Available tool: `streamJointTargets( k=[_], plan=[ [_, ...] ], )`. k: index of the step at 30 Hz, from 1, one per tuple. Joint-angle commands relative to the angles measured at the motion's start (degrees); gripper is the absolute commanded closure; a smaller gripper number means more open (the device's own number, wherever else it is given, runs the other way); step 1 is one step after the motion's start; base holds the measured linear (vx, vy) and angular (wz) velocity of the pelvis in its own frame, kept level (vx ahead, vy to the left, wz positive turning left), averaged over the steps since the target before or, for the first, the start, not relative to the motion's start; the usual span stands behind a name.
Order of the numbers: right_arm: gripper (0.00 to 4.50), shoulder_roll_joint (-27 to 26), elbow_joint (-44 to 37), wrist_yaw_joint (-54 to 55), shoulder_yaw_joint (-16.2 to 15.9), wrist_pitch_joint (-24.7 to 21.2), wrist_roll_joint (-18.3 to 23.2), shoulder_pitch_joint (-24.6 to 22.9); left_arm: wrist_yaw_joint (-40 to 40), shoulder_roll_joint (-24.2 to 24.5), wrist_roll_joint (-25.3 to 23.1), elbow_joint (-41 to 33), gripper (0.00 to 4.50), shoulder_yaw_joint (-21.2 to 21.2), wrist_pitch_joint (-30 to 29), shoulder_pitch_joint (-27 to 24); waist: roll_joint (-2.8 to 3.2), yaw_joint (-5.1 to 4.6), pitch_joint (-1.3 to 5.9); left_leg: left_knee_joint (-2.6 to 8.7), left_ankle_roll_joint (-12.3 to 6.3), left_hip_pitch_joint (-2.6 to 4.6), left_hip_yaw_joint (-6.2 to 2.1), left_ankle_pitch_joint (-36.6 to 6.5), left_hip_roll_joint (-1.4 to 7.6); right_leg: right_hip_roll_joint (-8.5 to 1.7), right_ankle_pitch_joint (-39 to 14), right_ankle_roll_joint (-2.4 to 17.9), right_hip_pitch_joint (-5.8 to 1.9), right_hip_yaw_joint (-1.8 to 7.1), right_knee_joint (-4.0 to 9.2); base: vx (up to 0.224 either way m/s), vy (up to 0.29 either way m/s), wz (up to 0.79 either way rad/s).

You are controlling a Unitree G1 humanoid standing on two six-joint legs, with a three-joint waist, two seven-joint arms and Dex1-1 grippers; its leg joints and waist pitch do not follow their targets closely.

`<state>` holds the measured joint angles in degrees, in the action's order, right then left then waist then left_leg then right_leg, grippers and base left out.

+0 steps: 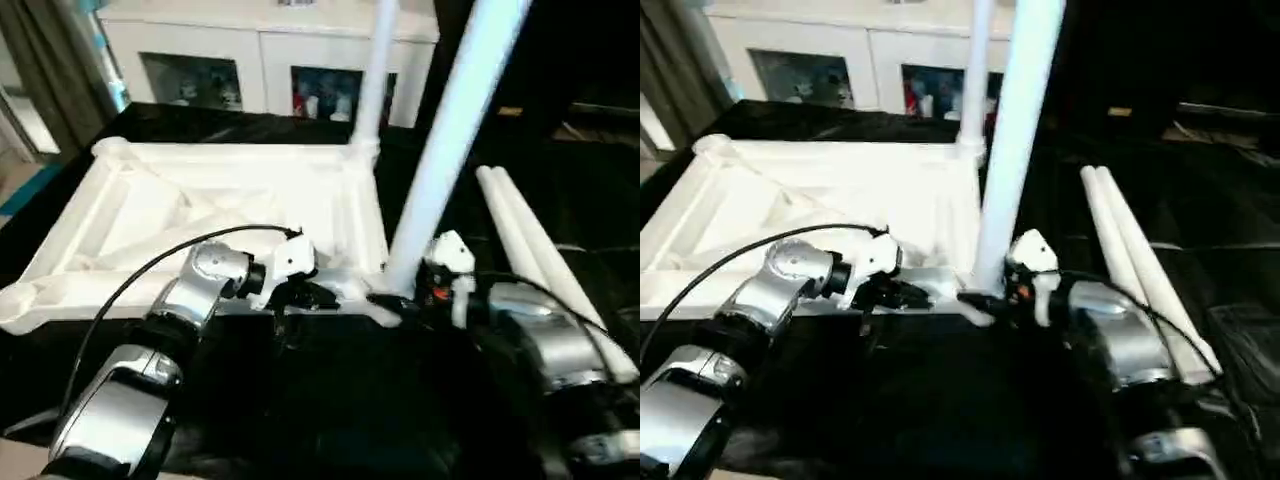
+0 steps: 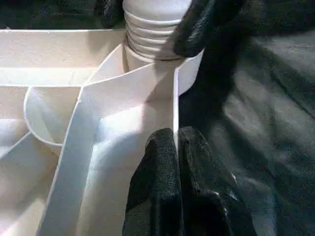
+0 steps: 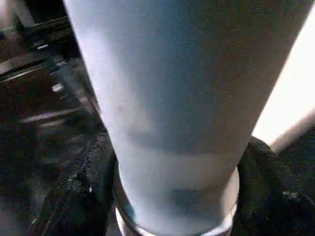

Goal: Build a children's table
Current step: Rotate leg to tighten

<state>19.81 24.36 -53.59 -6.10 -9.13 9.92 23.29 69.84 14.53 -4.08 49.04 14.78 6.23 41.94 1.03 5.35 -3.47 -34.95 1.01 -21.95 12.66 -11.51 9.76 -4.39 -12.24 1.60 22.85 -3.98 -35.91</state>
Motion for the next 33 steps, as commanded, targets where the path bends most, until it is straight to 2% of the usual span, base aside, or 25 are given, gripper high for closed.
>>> streamJointTargets(
  k=[1,2,3,4,5,6,7,9,11,13,14,17,18,19,20,22,25,27,29,31,33],
  plan=[
    [1.75,-3.6,7.13,10.06,0.36,-1.53,-3.3,0.42,-7.45,-3.38,-0.34,2.75,4.5,-1.26,-1.37,3.35,-0.56,-0.33,3.51,4.25,-2.12,1.58,-2.56,-9.64,4.29,-5.61,-12.04,13.01,-2.32,3.3,5.28,0.0,0.0,0.0],
    [1.75,-3.6,7.13,10.06,0.36,-1.53,-3.3,0.42,-7.45,-3.38,-0.34,2.75,4.5,-1.26,-1.37,3.35,-0.53,-0.58,3.4,4.38,-1.45,1.65,-2.61,-10.59,4.21,-5.56,-13.85,12.67,-2.2,3.31,5.47,0.0,0.0,0.0],
    [1.75,-5.85,9.71,15.22,1.67,-1.8,-3.41,1.44,-11.29,-4.76,-0.96,4.5,4.5,-1.51,-2.37,4.54,-0.73,-0.69,3.46,4.54,-0.44,1.66,-2.89,-11.64,4.26,-5.76,-16.1,11.86,-2.62,3.28,5.72,0.0,0.0,0.0],
    [1.75,-7.04,11.09,17.97,2.42,-1.94,-3.37,2.09,-13.51,-5.52,-1.36,5.37,4.5,-1.57,-3.03,5.21,-0.82,-0.79,3.47,4.6,-0.31,1.63,-2.84,-11.47,4.27,-5.72,-16.3,11.52,-2.55,3.35,5.75,0.0,0.0,0.0],
    [1.75,-8.56,12.9,21.59,3.41,-2.03,-3.31,3.0,-16.36,-6.53,-1.89,6.43,4.5,-1.62,-3.64,6.08,-0.64,-1.15,3.04,4.86,0.84,2.13,-2.9,-14.06,4.22,-5.61,-19.71,10.98,-2.01,3.36,6.24,0.0,0.0,0.0],
    [1.75,-10.29,14.86,25.25,4.68,-2.31,-2.86,4.19,-19.43,-7.73,-2.14,7.47,4.5,-1.84,-4.74,7.04,-0.43,-1.17,3.02,4.97,1.23,2.11,-3.1,-14.71,4.28,-5.82,-20.89,10.72,-2.25,3.32,6.32,0.0,0.0,0.0],
    [1.75,-13.37,18.99,31.96,6.35,-1.88,-2.52,6.93,-24.76,-10.3,-2.06,9.37,4.5,-2.6,-6.7,8.87,-0.25,-1.41,2.95,5.04,1.96,2.51,-3.22,-16.59,4.28,-5.87,-23.24,10.22,-2.0,3.3,6.64,0.0,0.0,0.0],
    [1.75,-15.5,22.39,35.86,6.84,-1.37,-2.54,9.39,-27.95,-12.3,-2.18,10.59,4.5,-2.87,-8.0,10.11,-0.18,-1.89,3.17,5.2,3.11,2.97,-3.37,-18.06,4.24,-5.78,-22.82,10.43,-1.98,3.25,6.77,0.0,0.0,0.0],
    [1.75,-17.18,24.87,36.87,6.82,0.16,-2.87,11.58,-29.12,-13.95,-2.43,11.52,4.5,-2.58,-8.22,11.0,-0.23,-2.0,3.53,5.3,2.22,2.42,-3.15,-14.63,4.22,-5.7,-15.25,11.56,-2.56,3.36,6.28,0.0,0.0,0.0],
    [1.75,-18.12,26.17,36.1,7.15,1.14,-2.53,12.81,-29.15,-14.72,-2.51,12.11,4.5,-2.48,-7.61,11.43,-0.22,-1.86,3.63,5.09,0.55,2.39,-2.84,-12.81,4.16,-5.63,-10.93,12.32,-2.57,3.44,6.01,0.0,0.0,0.0],
    [1.19,-18.4,26.32,35.37,7.39,1.39,-2.14,13.08,-28.98,-14.83,-2.56,12.2,4.5,-2.42,-7.31,11.5,-0.37,-1.93,3.78,4.96,-0.44,2.18,-2.78,-11.72,4.03,-5.56,-8.66,13.07,-2.86,3.43,5.68,0.0,0.0,0.0],
    [0.97,-18.31,26.01,33.53,7.14,2.17,-2.4,13.6,-27.4,-14.71,-2.53,12.18,4.5,-2.24,-6.09,11.33,-0.41,-1.78,3.99,4.67,-2.6,1.75,-2.71,-8.56,3.99,-5.73,-4.53,14.15,-3.29,3.37,5.18,0.0,0.0,0.0],
    [0.97,-18.17,25.96,33.23,6.96,2.43,-2.63,13.66,-26.99,-14.61,-2.54,12.18,4.5,-2.19,-5.72,11.25,-0.42,-1.77,4.02,4.63,-2.93,1.74,-2.71,-8.13,4.03,-5.74,-4.02,14.26,-3.3,3.34,5.12,0.0,0.0,0.0],
    [0.85,-17.76,25.97,32.45,6.53,3.1,-3.17,13.79,-26.11,-14.23,-2.56,12.17,4.5,-2.0,-4.93,11.06,-0.78,-1.79,4.04,4.57,-3.56,1.67,-2.64,-7.48,4.02,-5.72,-3.38,14.47,-3.34,3.3,5.1,0.0,0.0,0.0],
    [0.63,-17.5,26.05,31.97,6.27,3.58,-3.52,13.91,-25.56,-13.98,-2.56,12.19,4.5,-1.86,-4.43,10.95,-0.55,-1.72,3.98,4.58,-3.89,1.67,-2.67,-7.44,4.03,-5.76,-4.1,14.52,-3.29,3.25,5.14,0.0,0.0,0.0],
    [0.63,-16.02,25.78,28.0,5.22,4.72,-3.97,13.92,-22.57,-12.96,-2.13,11.71,4.5,-1.41,-1.88,10.27,-0.54,-1.67,3.95,4.56,-3.96,1.71,-2.69,-8.23,4.05,-5.78,-5.45,14.51,-3.32,3.18,5.32,0.0,0.0,0.0],
    [0.63,-14.11,24.45,22.89,3.99,5.61,-4.22,13.4,-18.04,-11.94,-1.22,10.52,4.5,-1.14,1.31,9.17,-0.52,-1.7,3.97,4.56,-4.48,1.63,-2.66,-7.45,4.23,-5.63,-4.1,14.85,-3.33,3.15,5.04,0.0,0.0,0.0],
    [0.63,-11.51,21.1,16.97,2.05,6.23,-4.33,11.87,-13.32,-10.59,-0.45,9.06,4.5,-0.79,2.03,7.91,-0.53,-1.39,3.95,4.52,-4.71,1.62,-2.56,-7.37,4.32,-5.59,-3.51,15.05,-3.44,3.06,4.95,0.0,0.0,0.0],
    [0.63,-6.83,14.48,7.4,-0.58,6.06,-3.67,9.0,-5.49,-8.14,1.18,6.62,4.5,-0.54,2.96,5.77,-0.47,-0.93,4.1,4.3,-5.84,1.62,-2.38,-6.38,4.63,-5.6,-0.48,15.57,-3.35,3.16,4.37,0.0,0.0,0.0],
    [0.63,-4.25,10.83,2.75,-1.28,5.13,-2.84,7.58,-0.78,-6.93,2.94,5.04,4.5,-0.9,3.05,4.57,-0.64,-0.45,4.2,4.21,-7.03,1.5,-2.41,-5.23,4.65,-5.6,1.77,15.78,-3.6,3.09,4.0,0.0,0.0,0.0],
    [0.63,-2.02,7.99,-1.25,-1.99,4.46,-2.15,6.4,2.71,-5.87,3.96,4.12,4.5,-0.92,3.34,3.72,-0.63,-0.33,4.19,4.08,-7.58,1.38,-2.31,-4.97,4.57,-5.53,2.25,15.99,-3.42,3.13,3.89,0.0,0.0,0.0]
  ],
)
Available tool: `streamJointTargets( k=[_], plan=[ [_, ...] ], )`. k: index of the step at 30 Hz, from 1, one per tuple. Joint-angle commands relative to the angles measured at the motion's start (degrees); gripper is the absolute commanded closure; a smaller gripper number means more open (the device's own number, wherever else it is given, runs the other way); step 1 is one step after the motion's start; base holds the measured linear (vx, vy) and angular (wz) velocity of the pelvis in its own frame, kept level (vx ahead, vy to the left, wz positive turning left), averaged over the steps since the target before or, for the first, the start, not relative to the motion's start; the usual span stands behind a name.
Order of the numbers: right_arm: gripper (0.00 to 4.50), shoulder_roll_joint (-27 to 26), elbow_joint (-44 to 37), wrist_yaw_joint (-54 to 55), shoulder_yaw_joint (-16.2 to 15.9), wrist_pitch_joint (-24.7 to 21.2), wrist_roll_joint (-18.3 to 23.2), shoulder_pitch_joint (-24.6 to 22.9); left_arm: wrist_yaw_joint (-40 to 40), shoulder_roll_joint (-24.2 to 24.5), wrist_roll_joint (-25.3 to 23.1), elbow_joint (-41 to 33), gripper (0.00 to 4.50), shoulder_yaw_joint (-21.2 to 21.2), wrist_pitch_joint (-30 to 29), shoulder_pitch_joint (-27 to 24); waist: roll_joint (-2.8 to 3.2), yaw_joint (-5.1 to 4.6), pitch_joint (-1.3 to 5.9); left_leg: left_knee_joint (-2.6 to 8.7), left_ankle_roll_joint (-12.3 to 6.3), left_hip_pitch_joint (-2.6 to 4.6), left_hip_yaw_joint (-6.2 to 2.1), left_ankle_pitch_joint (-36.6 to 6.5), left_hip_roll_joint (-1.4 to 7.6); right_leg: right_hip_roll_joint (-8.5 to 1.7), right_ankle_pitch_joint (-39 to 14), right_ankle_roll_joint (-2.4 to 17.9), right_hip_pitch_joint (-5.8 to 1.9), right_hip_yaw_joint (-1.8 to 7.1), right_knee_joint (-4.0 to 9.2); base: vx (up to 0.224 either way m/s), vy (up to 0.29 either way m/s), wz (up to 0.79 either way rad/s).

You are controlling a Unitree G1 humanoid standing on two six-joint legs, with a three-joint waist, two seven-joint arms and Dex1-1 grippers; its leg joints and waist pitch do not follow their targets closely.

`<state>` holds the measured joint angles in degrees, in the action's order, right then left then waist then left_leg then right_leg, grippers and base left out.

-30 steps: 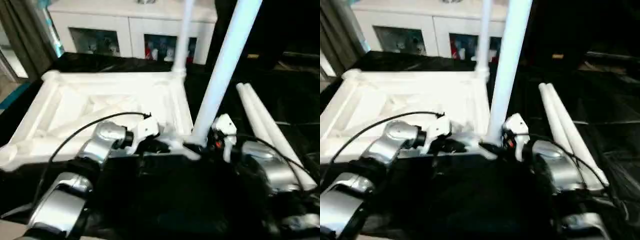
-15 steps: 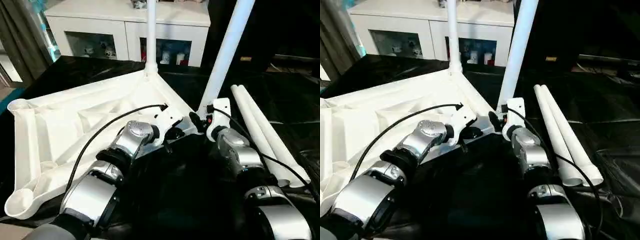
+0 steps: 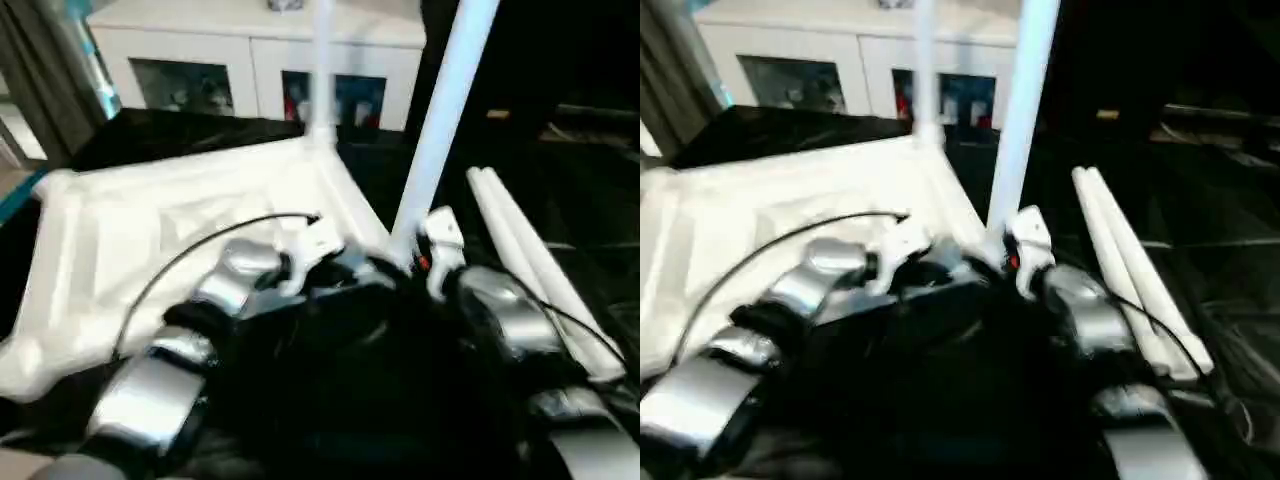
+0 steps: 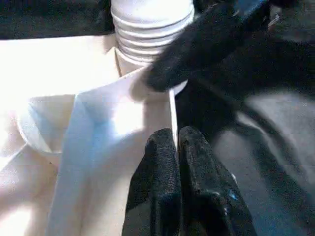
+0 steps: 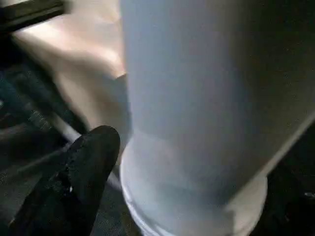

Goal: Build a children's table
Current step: Rotate leg to tighten

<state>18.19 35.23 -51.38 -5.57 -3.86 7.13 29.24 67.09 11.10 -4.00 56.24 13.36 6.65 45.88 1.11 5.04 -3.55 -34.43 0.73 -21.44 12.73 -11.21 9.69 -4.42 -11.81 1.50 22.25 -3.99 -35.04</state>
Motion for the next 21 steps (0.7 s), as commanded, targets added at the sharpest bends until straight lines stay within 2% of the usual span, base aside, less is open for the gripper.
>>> streamJointTargets(
  k=[1,4,5,7,9,12,15,16,17,21],
  plan=[
    [0.63,2.33,-6.22,-7.42,-3.64,-1.51,1.29,-1.07,8.7,-1.06,4.32,-3.88,4.5,0.89,3.24,-1.08,-0.76,0.27,4.1,3.62,-7.14,0.83,-2.43,-5.77,4.7,-5.67,0.06,15.98,-2.79,3.14,3.27,0.0,0.0,0.0],
    [0.63,5.57,-9.45,-11.65,-4.8,-2.67,1.8,-2.72,11.08,0.14,4.91,-4.18,4.5,0.43,3.13,-1.57,-0.46,0.57,3.91,3.76,-6.21,1.15,-2.39,-8.04,4.76,-5.64,-5.21,15.04,-2.43,3.17,3.94,0.0,0.0,0.0],
    [0.63,6.86,-10.65,-13.18,-5.19,-3.19,1.95,-3.35,11.86,0.63,5.24,-4.34,4.5,0.14,3.13,-1.73,-0.51,0.79,3.81,3.89,-5.09,1.3,-2.38,-9.0,4.81,-5.61,-7.84,14.42,-2.33,3.26,4.14,0.0,0.0,0.0],
    [0.63,7.63,-11.37,-14.05,-5.29,-3.47,1.87,-3.76,12.55,1.04,5.42,-4.67,4.5,-0.1,3.12,-1.95,-0.5,0.9,3.78,4.02,-4.34,1.31,-2.42,-8.99,4.89,-5.58,-8.79,14.13,-2.26,3.28,4.22,0.0,0.0,0.0],
    [0.63,7.89,-11.57,-14.39,-5.02,-3.62,1.51,-3.99,13.39,1.54,5.56,-5.21,4.5,-0.3,2.89,-2.24,-0.46,0.92,3.83,4.04,-3.86,1.2,-2.47,-8.96,4.89,-5.72,-8.89,14.1,-2.27,3.31,4.17,0.0,0.0,0.0],
    [0.96,7.73,-11.84,-14.49,-4.79,-4.24,1.74,-4.18,13.94,1.76,5.63,-5.64,4.5,-0.33,2.67,-2.48,-0.52,1.03,3.91,3.94,-3.92,1.15,-2.42,-8.05,4.73,-5.66,-8.15,14.02,-2.28,3.28,4.08,0.0,0.0,0.0],
    [1.08,7.4,-12.81,-14.49,-4.63,-5.75,3.29,-4.56,14.62,1.86,5.51,-5.96,4.5,-0.47,2.54,-2.71,-0.53,1.19,4.01,3.88,-4.36,1.11,-2.47,-6.97,4.76,-5.65,-6.75,13.99,-2.34,3.22,3.91,0.0,0.0,0.0],
    [1.33,7.23,-13.12,-14.53,-4.5,-6.2,3.75,-4.68,14.78,1.87,5.44,-6.07,4.5,-0.51,2.47,-2.78,-0.51,1.2,4.0,3.87,-4.55,1.09,-2.46,-6.86,4.78,-5.62,-6.32,14.05,-2.31,3.22,3.87,0.0,0.0,0.0],
    [1.39,6.76,-13.35,-14.78,-4.17,-6.71,4.37,-4.88,14.9,1.86,5.38,-6.4,4.5,-0.51,2.22,-2.98,-0.57,1.22,4.05,3.85,-4.69,1.03,-2.46,-6.69,4.77,-5.65,-6.02,14.11,-2.37,3.22,3.79,0.0,0.0,0.0],
    [1.67,5.92,-13.52,-15.18,-3.65,-7.77,5.5,-5.42,15.04,1.88,5.35,-6.61,4.5,-0.51,1.99,-3.16,-0.48,1.25,4.03,3.86,-4.42,1.06,-2.45,-6.83,4.75,-5.63,-6.21,14.16,-2.3,3.17,3.83,0.0,0.0,0.0]
  ],
)
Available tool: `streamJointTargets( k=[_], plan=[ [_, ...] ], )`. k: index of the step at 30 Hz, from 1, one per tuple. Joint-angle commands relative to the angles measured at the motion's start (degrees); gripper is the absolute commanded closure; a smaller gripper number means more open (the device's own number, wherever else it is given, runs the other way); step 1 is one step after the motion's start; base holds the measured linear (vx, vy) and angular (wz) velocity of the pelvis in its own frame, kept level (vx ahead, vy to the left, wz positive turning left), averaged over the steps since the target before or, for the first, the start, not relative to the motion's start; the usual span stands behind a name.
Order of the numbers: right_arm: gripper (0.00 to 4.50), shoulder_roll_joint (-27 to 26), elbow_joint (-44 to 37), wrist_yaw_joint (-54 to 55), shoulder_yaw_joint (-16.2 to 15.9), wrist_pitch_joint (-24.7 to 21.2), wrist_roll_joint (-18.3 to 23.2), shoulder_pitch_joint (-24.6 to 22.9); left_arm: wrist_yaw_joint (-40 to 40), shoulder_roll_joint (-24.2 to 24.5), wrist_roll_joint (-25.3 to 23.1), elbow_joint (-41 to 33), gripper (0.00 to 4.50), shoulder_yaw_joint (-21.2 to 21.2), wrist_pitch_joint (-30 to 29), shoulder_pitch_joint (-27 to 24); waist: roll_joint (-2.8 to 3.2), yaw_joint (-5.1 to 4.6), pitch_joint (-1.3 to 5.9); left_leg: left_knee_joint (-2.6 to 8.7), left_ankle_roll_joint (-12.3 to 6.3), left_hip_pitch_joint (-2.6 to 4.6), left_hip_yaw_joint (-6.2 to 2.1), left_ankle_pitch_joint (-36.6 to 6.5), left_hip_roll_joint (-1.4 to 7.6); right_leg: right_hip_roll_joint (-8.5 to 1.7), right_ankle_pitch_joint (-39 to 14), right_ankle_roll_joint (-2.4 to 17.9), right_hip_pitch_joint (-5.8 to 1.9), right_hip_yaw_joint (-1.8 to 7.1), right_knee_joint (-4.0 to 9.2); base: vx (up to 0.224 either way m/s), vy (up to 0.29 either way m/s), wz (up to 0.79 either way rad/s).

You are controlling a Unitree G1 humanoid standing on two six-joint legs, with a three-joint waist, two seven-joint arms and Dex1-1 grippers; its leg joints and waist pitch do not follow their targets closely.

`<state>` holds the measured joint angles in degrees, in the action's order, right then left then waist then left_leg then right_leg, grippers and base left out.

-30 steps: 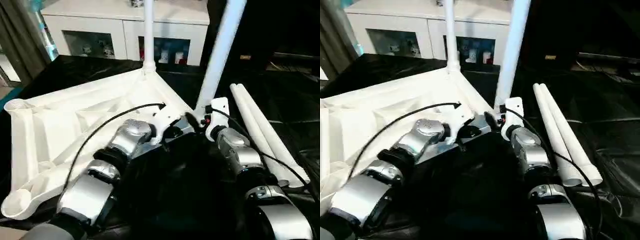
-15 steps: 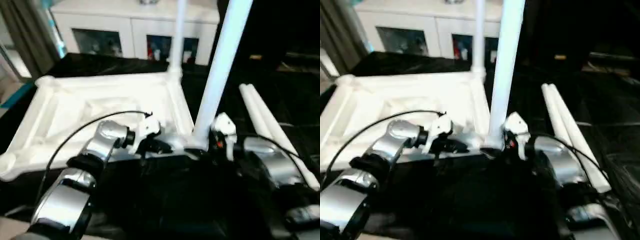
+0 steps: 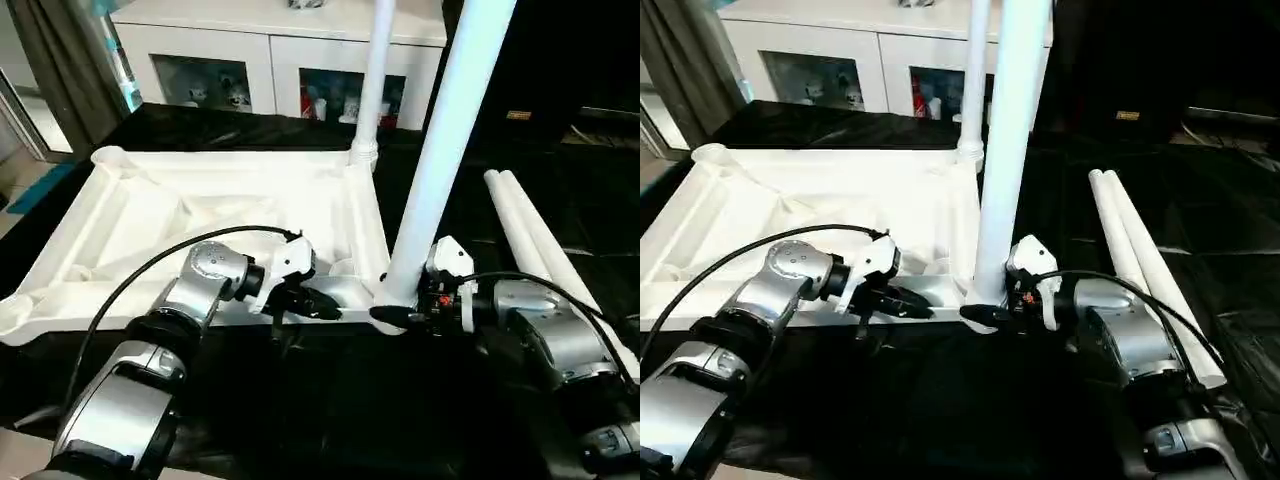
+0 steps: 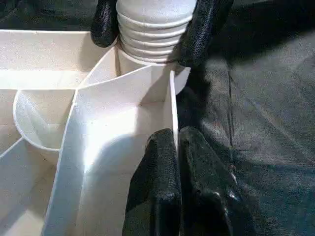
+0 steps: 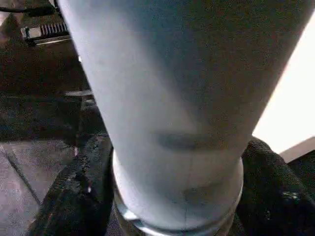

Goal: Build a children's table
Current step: Rotate leg to tighten

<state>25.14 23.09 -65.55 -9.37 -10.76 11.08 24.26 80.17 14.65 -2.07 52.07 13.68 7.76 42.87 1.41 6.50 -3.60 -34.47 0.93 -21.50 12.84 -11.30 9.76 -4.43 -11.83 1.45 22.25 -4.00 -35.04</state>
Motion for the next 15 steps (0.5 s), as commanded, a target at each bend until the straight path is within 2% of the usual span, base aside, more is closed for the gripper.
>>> streamJointTargets(
  k=[1,4,8,9,10,11,12,13,14,15],
  plan=[
    [1.71,-1.06,-1.4,-1.0,0.17,-0.94,1.62,-0.48,1.98,-1.66,3.42,-2.45,4.5,-0.83,0.86,-0.16,-0.8,-0.19,4.09,3.88,-4.54,1.14,-2.55,-6.86,4.66,-5.65,-6.43,14.14,-2.31,3.17,3.86,0.0,0.0,0.0],
    [1.74,-2.25,-1.33,0.66,0.81,-2.32,2.57,-1.34,1.1,-1.98,3.4,-2.4,4.5,-1.09,0.48,-0.16,-0.71,-0.18,4.06,3.93,-4.21,1.21,-2.56,-7.25,4.68,-5.61,-7.05,13.95,-2.25,3.18,3.95,0.0,0.0,0.0],
    [1.74,-4.15,0.81,5.31,1.54,-1.83,1.45,-1.31,-2.89,-2.74,1.9,-1.19,4.5,-1.08,0.59,0.5,-0.69,-0.43,4.03,4.04,-3.08,1.22,-2.61,-7.9,4.65,-5.68,-8.2,13.74,-2.25,3.19,4.05,0.0,0.0,0.0],
    [1.74,-8.25,7.43,17.11,3.37,-0.42,-1.69,0.56,-13.02,-4.58,-1.66,2.56,4.5,-0.72,0.62,2.62,-0.61,-0.55,4.09,4.04,-2.78,1.23,-2.67,-7.9,4.71,-5.68,-8.05,13.75,-2.16,3.2,3.95,0.0,0.0,0.0],
    [1.75,-9.4,9.21,20.18,3.99,-0.16,-2.18,1.13,-15.55,-5.24,-2.25,3.55,4.5,-0.79,0.38,3.2,-0.49,-1.37,3.81,4.23,-1.4,1.46,-2.68,-9.29,4.42,-5.58,-9.97,13.97,-1.61,3.22,4.3,0.0,0.0,0.0],
    [1.75,-11.51,12.02,25.26,5.31,0.09,-2.45,2.14,-19.93,-6.56,-2.98,5.06,4.5,-1.04,-0.31,4.19,-0.61,-1.4,3.75,4.37,-0.51,1.49,-2.94,-10.48,4.35,-5.85,-12.14,13.65,-1.99,3.15,4.62,0.0,0.0,0.0],
    [1.75,-11.74,12.29,25.78,5.46,0.12,-2.43,2.25,-20.35,-6.72,-3.03,5.19,4.5,-1.06,-0.4,4.3,-0.84,-1.81,3.75,4.36,0.27,1.72,-2.94,-11.58,4.28,-5.85,-14.67,12.96,-2.15,3.23,5.05,0.0,0.0,0.0],
    [1.75,-14.08,15.13,31.29,7.05,0.38,-2.3,3.49,-24.37,-8.39,-3.49,6.5,4.5,-1.25,-1.25,5.34,-0.84,-1.81,3.75,4.36,0.27,1.72,-2.94,-11.58,4.28,-5.85,-14.67,12.96,-2.15,3.23,5.05,0.0,0.0,0.0],
    [1.75,-16.46,17.92,37.1,8.71,0.6,-2.13,4.92,-28.21,-10.27,-3.98,7.56,4.5,-1.26,-2.34,6.38,-0.47,-2.23,3.53,4.54,0.55,1.8,-2.92,-12.4,4.29,-5.7,-14.79,12.84,-1.87,3.42,5.09,0.0,0.0,0.0],
    [1.76,-16.46,17.92,37.1,8.71,0.6,-2.13,4.92,-28.21,-10.27,-3.98,7.56,4.5,-1.26,-2.34,6.38,-0.58,-2.26,3.67,4.6,0.72,1.76,-3.01,-12.4,4.22,-5.69,-14.98,12.67,-2.11,3.31,5.03,0.0,0.0,0.0]
  ],
)
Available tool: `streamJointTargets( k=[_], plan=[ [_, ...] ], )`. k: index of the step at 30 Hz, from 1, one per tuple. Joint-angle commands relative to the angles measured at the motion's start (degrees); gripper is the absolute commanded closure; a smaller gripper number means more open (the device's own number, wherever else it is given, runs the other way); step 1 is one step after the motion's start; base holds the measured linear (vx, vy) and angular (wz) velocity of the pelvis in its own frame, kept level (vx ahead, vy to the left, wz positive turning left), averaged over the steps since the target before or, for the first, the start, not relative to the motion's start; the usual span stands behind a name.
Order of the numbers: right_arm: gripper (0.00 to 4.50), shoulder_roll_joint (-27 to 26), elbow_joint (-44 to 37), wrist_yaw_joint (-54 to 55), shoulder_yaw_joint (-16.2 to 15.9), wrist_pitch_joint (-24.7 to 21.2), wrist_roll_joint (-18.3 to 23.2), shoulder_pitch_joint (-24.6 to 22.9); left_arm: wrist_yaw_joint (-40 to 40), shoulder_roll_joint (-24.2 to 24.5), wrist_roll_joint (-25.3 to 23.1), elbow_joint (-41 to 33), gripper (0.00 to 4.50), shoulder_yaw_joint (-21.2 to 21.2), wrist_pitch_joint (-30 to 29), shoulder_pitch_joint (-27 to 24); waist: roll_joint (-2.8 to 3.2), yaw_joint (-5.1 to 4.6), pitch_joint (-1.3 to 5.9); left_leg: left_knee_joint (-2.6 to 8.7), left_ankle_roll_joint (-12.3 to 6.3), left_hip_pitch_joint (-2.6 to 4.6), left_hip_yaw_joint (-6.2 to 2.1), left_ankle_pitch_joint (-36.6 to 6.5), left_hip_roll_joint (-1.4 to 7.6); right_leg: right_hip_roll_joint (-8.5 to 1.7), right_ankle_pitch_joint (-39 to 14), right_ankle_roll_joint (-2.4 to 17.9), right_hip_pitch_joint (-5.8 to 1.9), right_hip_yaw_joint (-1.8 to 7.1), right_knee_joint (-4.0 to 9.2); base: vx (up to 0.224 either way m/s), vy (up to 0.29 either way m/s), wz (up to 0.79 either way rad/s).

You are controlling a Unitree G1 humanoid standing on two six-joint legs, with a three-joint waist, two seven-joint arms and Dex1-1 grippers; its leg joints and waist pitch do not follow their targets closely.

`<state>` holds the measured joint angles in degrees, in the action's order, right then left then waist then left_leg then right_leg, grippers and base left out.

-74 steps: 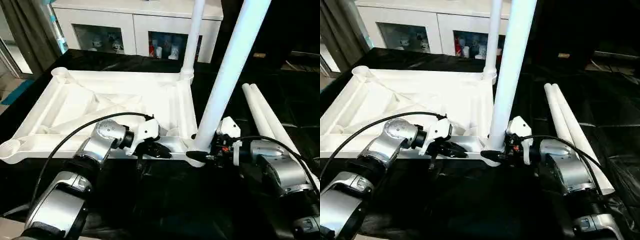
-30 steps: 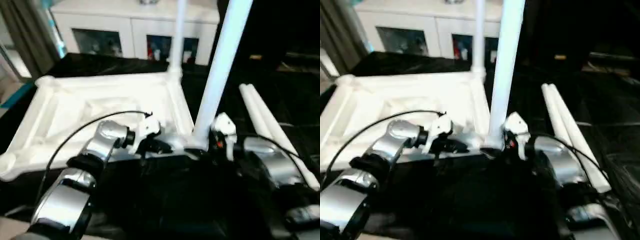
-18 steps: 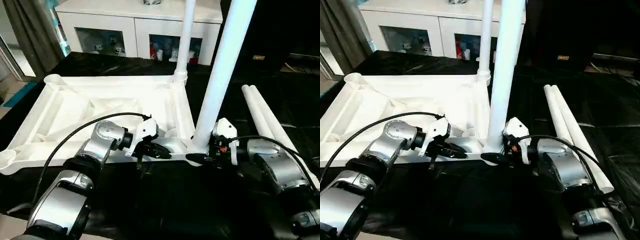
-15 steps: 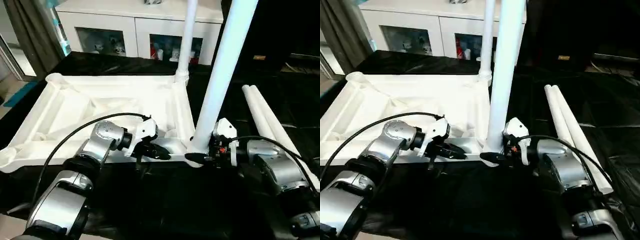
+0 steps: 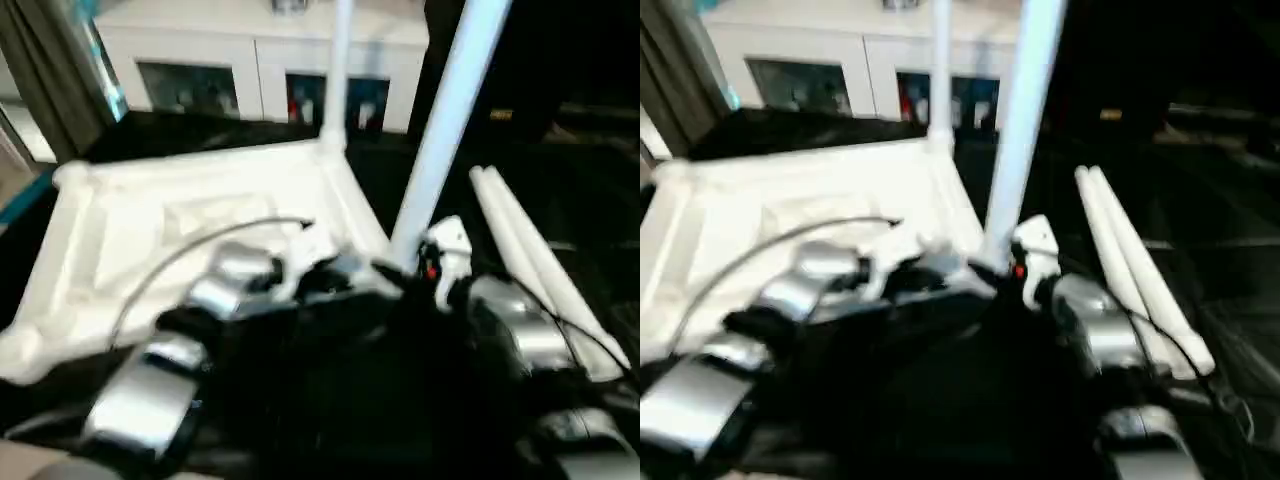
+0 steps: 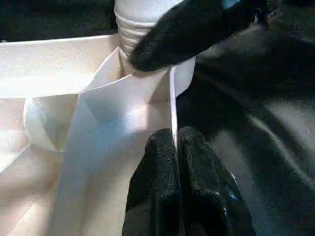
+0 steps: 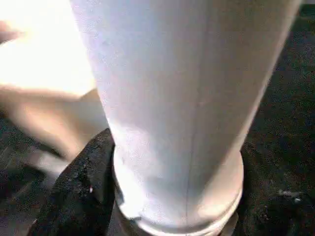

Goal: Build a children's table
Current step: Rotate leg to tighten

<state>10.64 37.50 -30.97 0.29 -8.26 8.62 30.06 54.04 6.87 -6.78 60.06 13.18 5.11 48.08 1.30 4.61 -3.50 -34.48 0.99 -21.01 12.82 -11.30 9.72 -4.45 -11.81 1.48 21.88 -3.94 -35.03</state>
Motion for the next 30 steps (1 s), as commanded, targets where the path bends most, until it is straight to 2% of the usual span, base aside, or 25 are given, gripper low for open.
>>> streamJointTargets(
  k=[1,2,3,4,6,8,11,13,14,17,18,19,20,23,24,25,26,30],
  plan=[
    [1.76,-2.77,4.44,4.54,-0.38,-1.81,0.36,-0.37,-3.38,-3.18,0.54,-0.13,4.5,-0.72,-0.15,1.53,-0.57,-0.22,3.8,4.47,0.24,1.27,-2.92,-11.14,4.3,-5.74,-13.08,12.54,-1.9,3.34,4.95,0.0,0.0,0.0],
    [1.76,-4.4,6.04,7.77,0.41,-1.31,0.41,0.71,-5.98,-4.78,0.44,0.45,4.5,-0.74,-1.19,2.2,-0.53,-0.25,3.75,4.4,-0.17,1.29,-2.81,-10.68,4.25,-5.67,-12.0,12.65,-1.77,3.4,4.94,0.0,0.0,0.0],
    [1.76,-5.69,7.26,10.15,0.87,-0.93,0.41,1.59,-8.05,-6.08,0.32,0.9,4.5,-0.72,-1.94,2.72,-0.24,-0.47,3.77,4.43,-0.42,1.03,-2.83,-10.01,4.18,-5.54,-10.22,13.04,-1.91,3.37,4.67,0.0,0.0,0.0],
    [1.76,-6.99,8.77,12.19,0.83,0.39,-0.31,2.68,-9.61,-7.34,-0.14,1.51,4.5,-0.56,-1.82,3.17,0.07,-0.32,4.02,4.29,-0.4,1.39,-2.76,-9.44,4.23,-5.54,-8.6,13.42,-1.74,3.34,4.54,0.0,0.0,0.0],
    [1.76,-7.8,9.77,13.42,0.75,1.33,-0.86,3.39,-10.53,-8.12,-0.49,1.92,4.5,-0.44,-1.63,3.45,-0.12,-0.49,3.9,4.32,-0.59,1.14,-2.76,-9.59,4.12,-5.49,-7.7,13.84,-1.97,3.28,4.59,0.0,0.0,0.0],
    [1.2,-8.62,10.41,11.18,0.02,3.71,-1.81,4.07,-10.42,-8.84,-1.04,2.58,4.5,-0.09,-0.29,3.66,-0.18,-0.41,3.91,4.28,-1.36,1.08,-2.75,-9.79,4.15,-5.55,-7.05,13.76,-2.1,3.29,4.55,0.0,0.0,0.0],
    [0.98,-8.57,9.95,7.7,-0.25,5.25,-1.39,4.22,-8.65,-8.57,-0.95,2.68,4.5,0.37,1.3,3.38,-0.26,-0.29,3.84,4.3,-2.35,1.01,-2.74,-10.25,4.17,-5.62,-7.24,13.84,-2.19,3.28,4.59,0.0,0.0,0.0],
    [0.63,-7.13,8.8,4.58,-1.24,6.31,-1.65,3.86,-6.56,-7.6,-0.82,2.22,4.5,0.68,1.82,2.83,-0.36,-0.28,3.85,4.3,-2.59,1.01,-2.77,-10.41,4.2,-5.64,-8.05,13.69,-2.25,3.27,4.62,0.0,0.0,0.0],
    [0.6,-6.18,8.09,2.4,-1.7,6.41,-1.57,3.56,-5.08,-7.04,-0.68,1.96,4.5,0.75,2.08,2.51,-0.32,-0.24,3.87,4.31,-2.67,0.99,-2.8,-10.22,4.24,-5.71,-8.01,13.7,-2.27,3.27,4.62,0.0,0.0,0.0],
    [0.6,-3.34,5.88,-4.2,-3.1,6.44,-1.25,2.46,-0.51,-5.42,-0.25,1.0,4.5,1.02,3.81,1.5,-0.51,-0.06,4.01,4.12,-4.44,0.66,-2.74,-7.62,4.29,-5.55,-4.42,14.17,-2.52,3.13,4.16,0.0,0.0,0.0],
    [0.6,-2.87,5.42,-5.19,-3.31,6.35,-1.14,2.24,0.17,-5.15,-0.18,0.83,4.5,1.07,4.01,1.34,-0.4,0.08,4.16,3.95,-5.04,0.7,-2.62,-6.59,4.4,-5.53,-2.4,14.61,-2.51,3.11,3.82,0.0,0.0,0.0],
    [0.6,-1.0,3.61,-9.11,-4.13,6.0,-0.7,1.35,2.85,-4.09,0.12,0.12,4.5,1.28,4.79,0.72,-0.4,0.08,4.16,3.95,-5.04,0.7,-2.62,-6.59,4.4,-5.53,-2.4,14.61,-2.51,3.11,3.82,0.0,0.0,0.0],
    [0.6,2.58,-0.14,-16.08,-5.47,5.0,0.4,-0.36,8.06,-2.11,1.06,-1.37,4.5,1.48,5.91,-0.5,-0.72,0.55,4.09,3.75,-6.64,0.51,-2.53,-5.83,4.29,-5.42,-0.82,14.93,-2.84,2.98,3.73,0.0,0.0,0.0],
    [0.6,5.18,-3.01,-20.87,-6.22,3.42,1.62,-1.51,12.47,-0.81,2.47,-2.79,4.5,1.17,6.29,-1.5,-0.58,0.67,4.18,3.6,-8.11,0.37,-2.46,-5.62,4.54,-5.52,0.4,15.67,-2.44,2.97,3.36,0.0,0.0,0.0],
    [0.6,5.18,-3.01,-20.87,-6.22,3.42,1.62,-1.51,12.47,-0.81,2.47,-2.79,4.5,1.17,6.29,-1.5,-0.42,0.73,4.17,3.65,-7.74,0.54,-2.47,-5.93,4.65,-5.6,-0.61,15.74,-2.25,2.95,3.51,0.0,0.0,0.0],
    [0.6,7.5,-5.38,-24.63,-7.0,2.02,2.22,-2.48,16.77,0.39,3.95,-4.34,4.5,1.0,6.12,-2.42,-0.59,0.7,4.01,3.79,-6.72,0.61,-2.46,-7.1,4.65,-5.51,-2.83,15.78,-2.32,2.88,3.72,0.0,0.0,0.0],
    [0.6,7.5,-5.38,-24.63,-7.0,2.02,2.22,-2.48,16.77,0.39,3.95,-4.34,4.5,1.0,6.12,-2.42,-0.5,0.89,4.0,3.85,-6.26,0.62,-2.49,-7.42,4.75,-5.61,-4.01,15.55,-2.33,2.94,3.79,0.0,0.0,0.0],
    [0.6,12.22,-9.25,-32.15,-8.06,0.55,2.86,-4.27,23.85,3.47,5.64,-7.0,4.5,1.17,5.51,-3.94,-0.63,0.8,3.82,3.97,-5.32,0.54,-2.5,-8.58,4.7,-5.66,-6.85,14.95,-2.31,3.08,4.06,0.0,0.0,0.0]
  ],
)
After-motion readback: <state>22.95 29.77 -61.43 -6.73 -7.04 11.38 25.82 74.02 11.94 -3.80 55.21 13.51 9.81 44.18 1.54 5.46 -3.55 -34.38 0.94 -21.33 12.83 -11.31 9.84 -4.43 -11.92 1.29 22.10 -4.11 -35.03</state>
